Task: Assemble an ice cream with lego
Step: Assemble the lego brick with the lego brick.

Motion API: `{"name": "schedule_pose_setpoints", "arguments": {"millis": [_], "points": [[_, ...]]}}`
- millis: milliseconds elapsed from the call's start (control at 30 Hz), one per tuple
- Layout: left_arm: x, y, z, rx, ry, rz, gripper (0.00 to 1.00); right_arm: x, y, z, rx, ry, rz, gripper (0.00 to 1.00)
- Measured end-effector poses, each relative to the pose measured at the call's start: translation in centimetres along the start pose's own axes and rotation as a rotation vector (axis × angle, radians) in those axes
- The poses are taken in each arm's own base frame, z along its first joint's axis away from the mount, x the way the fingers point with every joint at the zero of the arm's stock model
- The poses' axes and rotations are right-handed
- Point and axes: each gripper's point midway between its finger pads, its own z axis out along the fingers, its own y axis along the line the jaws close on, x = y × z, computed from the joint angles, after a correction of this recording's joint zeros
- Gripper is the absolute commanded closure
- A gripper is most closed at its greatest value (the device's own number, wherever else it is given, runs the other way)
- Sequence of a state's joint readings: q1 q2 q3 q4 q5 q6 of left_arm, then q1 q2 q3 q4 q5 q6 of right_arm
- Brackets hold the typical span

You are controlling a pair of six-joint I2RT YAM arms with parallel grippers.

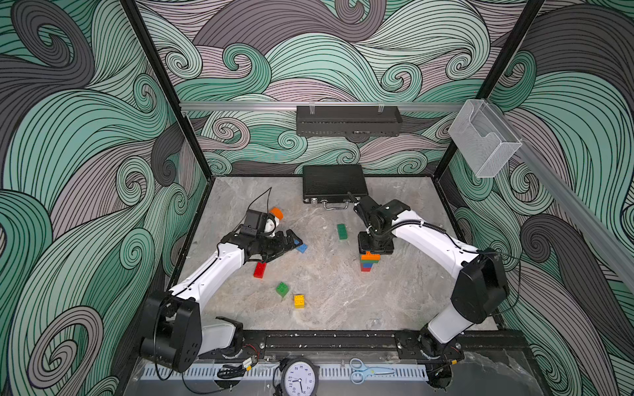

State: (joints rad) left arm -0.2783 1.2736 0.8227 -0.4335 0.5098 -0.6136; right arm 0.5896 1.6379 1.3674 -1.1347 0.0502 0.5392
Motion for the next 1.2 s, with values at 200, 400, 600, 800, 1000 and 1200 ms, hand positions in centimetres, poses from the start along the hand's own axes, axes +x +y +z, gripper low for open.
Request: {"name": "schedule_pose_setpoints", "arguments": {"millis": [200,400,600,800,1000,1200], "points": [[0.0,0.1,0.0,-0.005,-0.003,0.000,0.03,0.0,0.1,0.0,0.002,-0.030,-0.008,0.41],[0.0,0.2,0.0,-0.010,-0.003,-0.001,0.03,0.1,0.2,0.3,0.007,-0.074,-0.006,0.44],[0.1,0.3,0.0,-0.015,0.000,-0.003,0.03,0.1,0.2,0.3,0.008,-0.094,-0.004,0.45],[0.2,0.4,0.0,-0.019,0.005,-0.005,0.03,0.2,0.2,0.6,0.020,-0.085,-0.012,0.47],[0.2,0.5,0.0,-0.024,0.003,-0.005,0.03,0.4,0.3,1.1,0.042,-0.080,-0.030,0.47],[0.1,0.6,-0.1,-0.033,0.000,-0.006,0.03,0.4,0.4,1.3,0.041,-0.084,-0.024,0.47]]}}
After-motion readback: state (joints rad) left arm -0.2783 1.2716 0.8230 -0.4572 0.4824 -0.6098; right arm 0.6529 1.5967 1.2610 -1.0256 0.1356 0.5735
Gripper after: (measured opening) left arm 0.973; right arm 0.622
